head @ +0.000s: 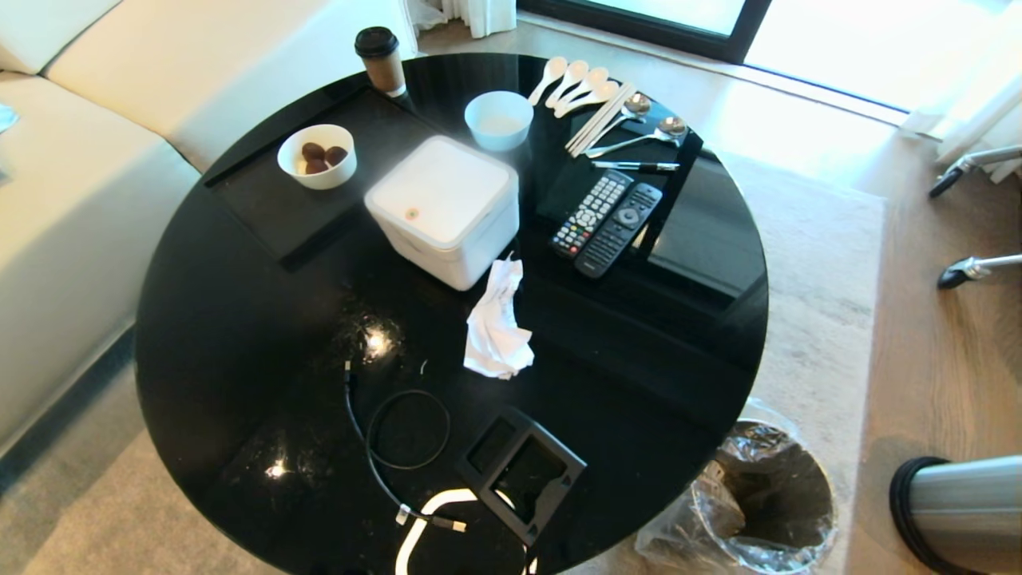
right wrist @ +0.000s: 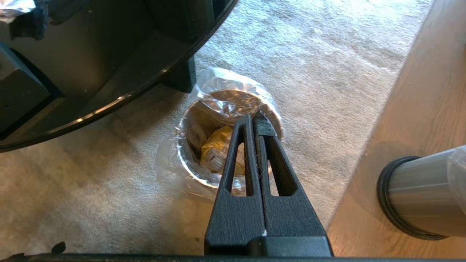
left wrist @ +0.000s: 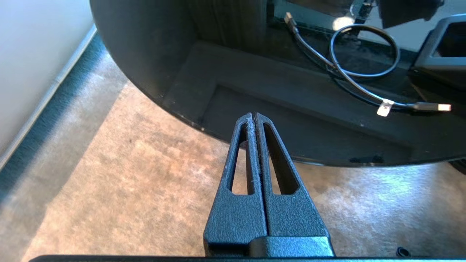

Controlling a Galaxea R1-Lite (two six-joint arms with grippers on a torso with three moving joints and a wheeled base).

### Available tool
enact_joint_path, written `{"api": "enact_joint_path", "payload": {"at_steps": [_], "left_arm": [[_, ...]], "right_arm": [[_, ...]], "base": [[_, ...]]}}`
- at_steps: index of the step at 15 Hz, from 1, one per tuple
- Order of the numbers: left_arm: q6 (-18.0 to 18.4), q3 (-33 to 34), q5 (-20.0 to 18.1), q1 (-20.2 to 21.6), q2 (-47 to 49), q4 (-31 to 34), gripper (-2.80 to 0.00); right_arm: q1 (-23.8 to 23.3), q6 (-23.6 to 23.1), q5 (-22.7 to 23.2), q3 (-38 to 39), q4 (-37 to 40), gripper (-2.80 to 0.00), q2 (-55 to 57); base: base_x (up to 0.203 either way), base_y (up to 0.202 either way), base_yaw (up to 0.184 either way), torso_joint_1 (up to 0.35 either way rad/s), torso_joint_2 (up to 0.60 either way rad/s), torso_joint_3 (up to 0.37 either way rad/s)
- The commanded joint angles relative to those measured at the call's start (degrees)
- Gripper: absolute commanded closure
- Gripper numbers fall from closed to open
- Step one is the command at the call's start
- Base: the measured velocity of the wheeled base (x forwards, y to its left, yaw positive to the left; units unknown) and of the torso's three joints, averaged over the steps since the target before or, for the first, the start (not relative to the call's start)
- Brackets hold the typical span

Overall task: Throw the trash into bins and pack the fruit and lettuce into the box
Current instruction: Grab a tissue

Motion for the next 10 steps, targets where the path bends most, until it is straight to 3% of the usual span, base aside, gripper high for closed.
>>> {"api": "enact_joint_path", "payload": {"at_steps": [1, 10], "left_arm": [[0.03, 0.0, 0.02, 0.02, 0.06, 0.01, 0.0], [0.03, 0.0, 0.1, 0.02, 0.06, 0.01, 0.0]], "right_arm": [[0.02, -0.02, 0.03, 0.01, -0.09, 0.0, 0.07], [0.02, -0.02, 0.03, 0.01, -0.09, 0.0, 0.07]], "base": [[-0.001, 0.086, -0.012, 0.003, 0.0, 0.002], [0.0, 0.182, -0.004, 0.001, 0.0, 0.003]]}}
